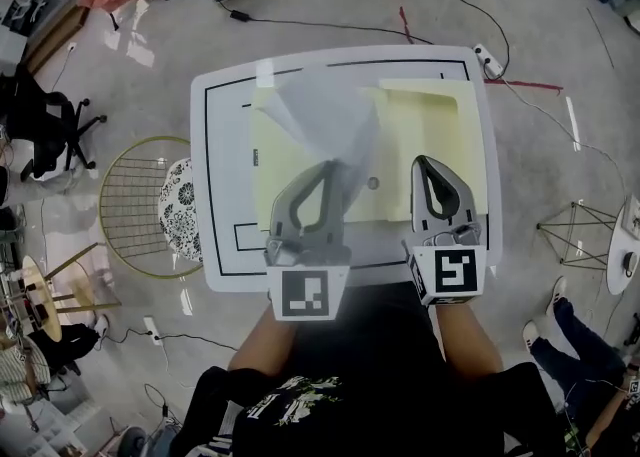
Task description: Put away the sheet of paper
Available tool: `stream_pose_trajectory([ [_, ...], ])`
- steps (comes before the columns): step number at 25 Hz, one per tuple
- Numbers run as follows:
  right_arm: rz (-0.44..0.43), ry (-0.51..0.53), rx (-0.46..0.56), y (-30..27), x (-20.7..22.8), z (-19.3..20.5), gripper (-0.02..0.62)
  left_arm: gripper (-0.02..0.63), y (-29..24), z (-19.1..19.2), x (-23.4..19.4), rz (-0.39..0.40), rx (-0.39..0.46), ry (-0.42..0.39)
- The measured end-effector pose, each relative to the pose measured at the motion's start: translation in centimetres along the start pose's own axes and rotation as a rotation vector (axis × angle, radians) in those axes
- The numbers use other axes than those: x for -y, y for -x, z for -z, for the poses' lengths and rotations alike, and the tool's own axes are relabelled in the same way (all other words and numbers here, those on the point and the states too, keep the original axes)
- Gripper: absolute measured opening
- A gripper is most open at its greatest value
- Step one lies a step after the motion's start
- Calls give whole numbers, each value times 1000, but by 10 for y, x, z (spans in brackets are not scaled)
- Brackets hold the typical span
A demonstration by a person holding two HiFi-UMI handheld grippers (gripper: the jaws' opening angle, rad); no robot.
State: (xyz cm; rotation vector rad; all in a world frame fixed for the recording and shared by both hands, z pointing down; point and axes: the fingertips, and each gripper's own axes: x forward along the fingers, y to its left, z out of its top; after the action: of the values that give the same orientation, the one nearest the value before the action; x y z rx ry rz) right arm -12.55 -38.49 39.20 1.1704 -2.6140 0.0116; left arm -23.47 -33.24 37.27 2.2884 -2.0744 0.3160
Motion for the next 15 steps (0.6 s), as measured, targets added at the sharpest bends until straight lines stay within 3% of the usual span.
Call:
stream_pose_trajectory([
  [10,54,6,-33,3,15,9,-3,0,-10,11,9,61,-27,29],
  [15,23,0,-42,6,16,14,-3,0,-13,12,18,54,-45,44],
])
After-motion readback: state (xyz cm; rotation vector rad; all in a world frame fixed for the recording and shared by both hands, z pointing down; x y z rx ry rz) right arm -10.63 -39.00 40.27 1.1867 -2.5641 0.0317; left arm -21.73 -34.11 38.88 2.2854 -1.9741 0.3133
